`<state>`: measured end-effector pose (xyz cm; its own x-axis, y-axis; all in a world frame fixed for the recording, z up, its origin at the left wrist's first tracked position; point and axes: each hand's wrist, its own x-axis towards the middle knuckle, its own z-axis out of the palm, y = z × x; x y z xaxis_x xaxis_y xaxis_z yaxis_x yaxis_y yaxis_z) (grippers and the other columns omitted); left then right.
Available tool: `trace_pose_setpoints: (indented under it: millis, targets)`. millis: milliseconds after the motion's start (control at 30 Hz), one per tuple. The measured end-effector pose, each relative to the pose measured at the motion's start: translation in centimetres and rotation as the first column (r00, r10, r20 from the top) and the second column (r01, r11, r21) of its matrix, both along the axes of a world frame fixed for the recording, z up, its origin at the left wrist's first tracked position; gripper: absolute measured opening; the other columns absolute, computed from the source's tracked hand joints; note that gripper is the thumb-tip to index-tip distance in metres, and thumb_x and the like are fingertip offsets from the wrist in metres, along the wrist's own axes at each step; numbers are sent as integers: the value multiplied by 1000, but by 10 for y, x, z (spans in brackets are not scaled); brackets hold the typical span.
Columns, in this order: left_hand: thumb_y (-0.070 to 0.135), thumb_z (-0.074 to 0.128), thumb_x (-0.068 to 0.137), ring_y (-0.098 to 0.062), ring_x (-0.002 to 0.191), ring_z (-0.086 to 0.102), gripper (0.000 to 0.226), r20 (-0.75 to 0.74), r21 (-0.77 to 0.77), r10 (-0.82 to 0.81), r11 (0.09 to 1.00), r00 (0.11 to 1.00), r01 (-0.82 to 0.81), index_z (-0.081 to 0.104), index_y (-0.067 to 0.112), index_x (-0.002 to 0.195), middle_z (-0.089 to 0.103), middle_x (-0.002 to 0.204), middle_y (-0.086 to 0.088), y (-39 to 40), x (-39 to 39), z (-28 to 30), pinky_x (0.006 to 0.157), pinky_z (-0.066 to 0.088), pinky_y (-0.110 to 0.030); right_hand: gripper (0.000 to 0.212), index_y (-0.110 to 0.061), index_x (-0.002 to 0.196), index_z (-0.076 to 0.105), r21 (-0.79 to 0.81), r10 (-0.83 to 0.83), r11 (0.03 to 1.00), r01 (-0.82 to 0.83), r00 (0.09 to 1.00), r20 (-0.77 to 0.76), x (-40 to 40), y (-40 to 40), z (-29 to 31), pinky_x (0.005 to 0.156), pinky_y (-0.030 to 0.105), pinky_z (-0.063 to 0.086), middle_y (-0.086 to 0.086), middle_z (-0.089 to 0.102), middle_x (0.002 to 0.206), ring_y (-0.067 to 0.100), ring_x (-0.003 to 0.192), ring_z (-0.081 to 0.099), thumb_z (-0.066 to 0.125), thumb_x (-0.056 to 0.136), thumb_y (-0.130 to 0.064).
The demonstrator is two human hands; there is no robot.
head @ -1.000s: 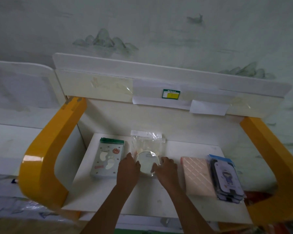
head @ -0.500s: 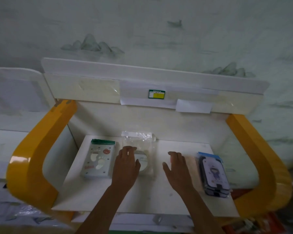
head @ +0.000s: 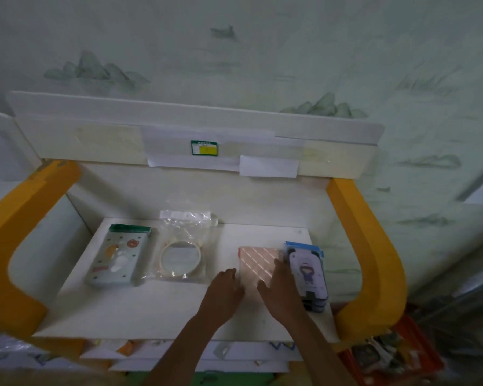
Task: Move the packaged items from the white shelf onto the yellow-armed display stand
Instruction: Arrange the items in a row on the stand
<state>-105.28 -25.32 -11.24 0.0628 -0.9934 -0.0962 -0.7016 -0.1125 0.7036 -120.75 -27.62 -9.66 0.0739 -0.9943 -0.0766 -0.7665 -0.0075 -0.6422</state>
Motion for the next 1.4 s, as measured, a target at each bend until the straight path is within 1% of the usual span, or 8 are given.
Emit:
trace_pose_setpoints:
  millis: [200, 300, 500, 633, 767, 933, 1133, 1400]
  targets:
    - [11, 57, 88, -25, 88, 65, 10, -159, 99, 119, 990, 980, -105, 63, 6, 95, 68, 93, -10, -6, -12, 2, 72, 44, -28, 82, -25, 144, 31, 121, -39, 992, 28, 995, 90, 1, -26, -36, 98, 45, 51, 4, 49, 138, 25, 123, 54, 63, 74, -52]
    - [12, 59, 84, -26, 90, 64, 7, -218, 147, 160, 981, 963, -130, 60, 13, 91, 65, 91, -7, -6, -11, 7, 72, 44, -27, 63, -11, 133, 41, 167, -137, 980, 111, 978, 156, 3, -21, -2, 92, 42, 52, 11, 58, 120, 28, 107, 59, 69, 80, -30]
    - [3, 59, 83, -25, 90, 61, 20, -303, 180, 302, 949, 904, -257, 55, 22, 84, 61, 90, -4, -10, 0, 15, 78, 44, -30, 77, -12, 154, 20, 281, -147, 953, 115, 985, 94, 14, -28, 9, 89, 26, 37, 11, 45, 143, 27, 128, 48, 61, 90, -28]
    - [16, 55, 72, -26, 85, 65, 25, -328, 210, 291, 950, 899, -231, 66, 3, 91, 71, 92, -15, -15, 7, 13, 65, 41, -27, 85, -18, 152, 24, 230, -192, 957, 175, 980, 57, 22, -17, -1, 105, 41, 43, 10, 47, 141, 27, 127, 47, 58, 77, -40]
    - [13, 57, 74, -14, 72, 59, 24, -373, 255, 303, 942, 877, -217, 67, 5, 94, 69, 85, -7, -18, 12, 13, 58, 40, -20, 60, -11, 139, 44, 205, -226, 957, 206, 971, 76, 27, -17, 3, 91, 26, 41, 9, 59, 124, 23, 111, 58, 60, 85, -33]
    - [11, 52, 80, -18, 77, 63, 16, -328, 252, 308, 940, 893, -231, 67, 10, 86, 66, 81, 2, -25, 13, 4, 67, 50, -28, 36, -6, 118, 58, 310, -321, 918, 249, 924, 208, 18, -33, 0, 89, 44, 53, 11, 65, 108, 28, 99, 64, 62, 88, -24]
    - [16, 58, 80, -23, 101, 66, 43, -316, 231, 343, 932, 885, -279, 58, 14, 123, 68, 113, -5, -26, 23, 1, 87, 56, -39, 13, -16, 103, 61, 355, -343, 904, 236, 897, 279, 21, -38, 0, 84, 42, 58, 6, 64, 97, 22, 87, 63, 54, 92, -11]
    - [22, 55, 79, -27, 85, 68, 22, -456, 202, 414, 910, 788, -361, 60, 5, 92, 68, 90, -8, -31, 7, 15, 74, 57, -37, 45, -21, 122, 57, 188, -212, 974, 124, 783, 584, 24, -46, 6, 81, 38, 59, 2, 69, 112, 19, 97, 69, 69, 83, -1]
